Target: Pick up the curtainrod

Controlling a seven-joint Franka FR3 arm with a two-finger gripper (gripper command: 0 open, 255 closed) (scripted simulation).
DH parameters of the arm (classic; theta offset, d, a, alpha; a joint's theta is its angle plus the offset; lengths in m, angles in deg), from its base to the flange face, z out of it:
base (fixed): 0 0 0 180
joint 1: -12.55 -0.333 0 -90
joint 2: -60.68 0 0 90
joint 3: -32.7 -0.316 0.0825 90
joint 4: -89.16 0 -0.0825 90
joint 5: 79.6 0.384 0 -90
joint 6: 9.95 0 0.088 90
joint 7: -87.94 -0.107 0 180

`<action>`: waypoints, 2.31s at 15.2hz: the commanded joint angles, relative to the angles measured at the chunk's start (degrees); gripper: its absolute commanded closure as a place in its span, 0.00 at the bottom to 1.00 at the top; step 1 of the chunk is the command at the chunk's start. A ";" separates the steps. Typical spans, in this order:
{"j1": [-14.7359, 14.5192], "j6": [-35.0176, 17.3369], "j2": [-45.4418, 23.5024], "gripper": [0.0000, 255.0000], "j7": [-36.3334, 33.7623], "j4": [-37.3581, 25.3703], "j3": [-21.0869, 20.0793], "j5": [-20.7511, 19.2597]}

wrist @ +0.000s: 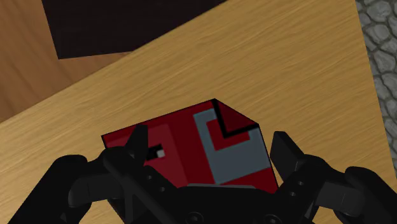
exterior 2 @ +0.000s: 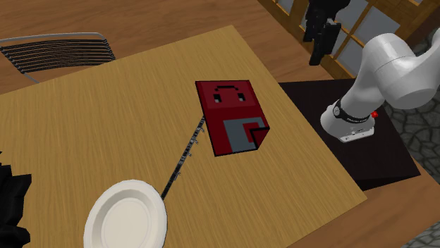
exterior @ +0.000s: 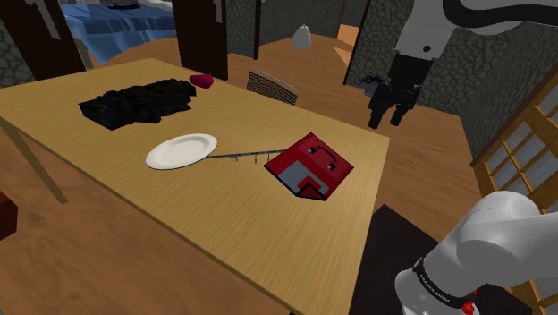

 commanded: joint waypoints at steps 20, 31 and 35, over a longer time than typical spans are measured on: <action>-8.50 -16.35 -41.95 0.00 36.41 -21.11 3.98 -0.19; -11.31 -16.22 -65.24 0.00 51.55 -43.00 -0.33 -0.77; -12.76 -14.72 -73.64 0.00 56.01 -52.54 -2.25 -2.04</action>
